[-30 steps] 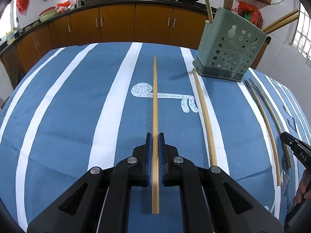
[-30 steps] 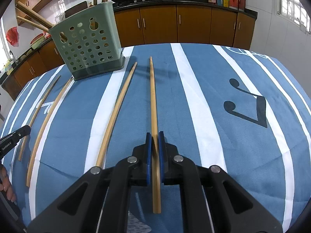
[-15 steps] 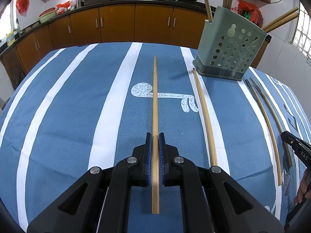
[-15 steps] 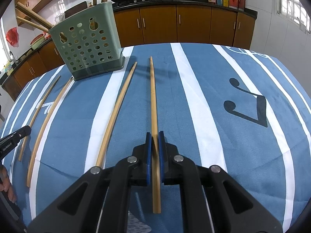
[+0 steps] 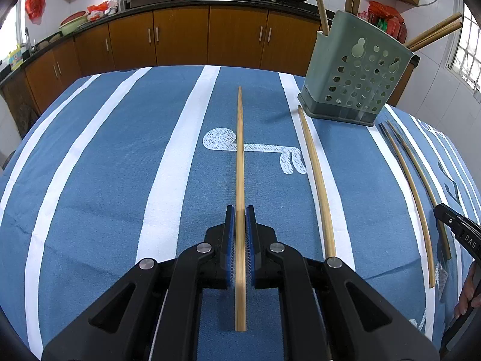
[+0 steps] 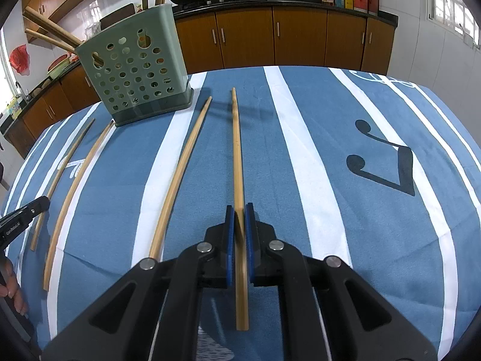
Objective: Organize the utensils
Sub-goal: 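Raise the left gripper's chopstick above the green holder while the right gripper carries its chopstick there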
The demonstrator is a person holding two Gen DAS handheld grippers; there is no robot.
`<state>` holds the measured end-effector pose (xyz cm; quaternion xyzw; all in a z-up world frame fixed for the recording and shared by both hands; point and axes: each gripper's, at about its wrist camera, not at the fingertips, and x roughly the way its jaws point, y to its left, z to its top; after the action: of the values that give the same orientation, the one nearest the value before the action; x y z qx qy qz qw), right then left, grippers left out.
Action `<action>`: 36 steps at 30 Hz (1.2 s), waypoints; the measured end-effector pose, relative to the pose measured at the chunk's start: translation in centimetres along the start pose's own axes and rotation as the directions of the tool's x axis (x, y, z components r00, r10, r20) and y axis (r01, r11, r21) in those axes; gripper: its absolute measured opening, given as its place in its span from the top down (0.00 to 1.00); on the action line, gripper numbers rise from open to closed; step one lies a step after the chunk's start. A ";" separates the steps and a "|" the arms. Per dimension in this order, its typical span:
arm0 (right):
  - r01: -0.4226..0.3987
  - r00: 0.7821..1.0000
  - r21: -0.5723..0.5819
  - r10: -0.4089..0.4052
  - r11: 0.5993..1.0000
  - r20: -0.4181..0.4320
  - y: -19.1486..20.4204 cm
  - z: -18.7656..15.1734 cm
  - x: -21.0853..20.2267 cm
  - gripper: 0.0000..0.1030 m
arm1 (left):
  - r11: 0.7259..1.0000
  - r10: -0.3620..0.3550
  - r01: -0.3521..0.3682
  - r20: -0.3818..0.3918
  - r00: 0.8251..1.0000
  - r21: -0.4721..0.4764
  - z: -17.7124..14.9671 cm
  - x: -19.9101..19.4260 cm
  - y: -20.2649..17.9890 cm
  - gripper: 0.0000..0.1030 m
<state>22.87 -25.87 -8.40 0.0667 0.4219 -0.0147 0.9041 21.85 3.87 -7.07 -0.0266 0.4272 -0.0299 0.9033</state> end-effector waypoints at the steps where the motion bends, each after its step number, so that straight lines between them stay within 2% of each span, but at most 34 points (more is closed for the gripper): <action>1: -0.001 1.000 0.000 0.001 1.000 0.000 0.0 0.0 0.0 0.92 | 1.000 0.000 0.000 0.000 1.000 0.000 0.0 0.0 0.0 0.92; 25: 0.020 1.000 -0.015 -0.019 1.000 0.003 0.0 -0.3 -0.4 0.93 | 0.998 0.042 -0.041 -0.010 0.999 0.056 -0.9 -0.7 -0.7 0.93; 29: 0.007 0.997 0.006 -0.008 1.000 0.075 -0.5 0.2 -2.9 0.93 | 0.999 0.027 -0.026 -0.009 1.000 0.047 -0.8 -1.7 -0.2 0.93; 36: 0.002 0.969 0.025 -0.008 1.000 0.246 -1.4 2.8 -8.6 0.93 | 0.999 -0.009 0.005 0.107 0.994 0.034 1.0 -6.2 0.7 0.93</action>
<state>19.35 -27.90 -0.21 0.0744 0.3066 -0.0301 0.9485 18.74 5.06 -1.67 -0.0143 0.3775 -0.0389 0.9251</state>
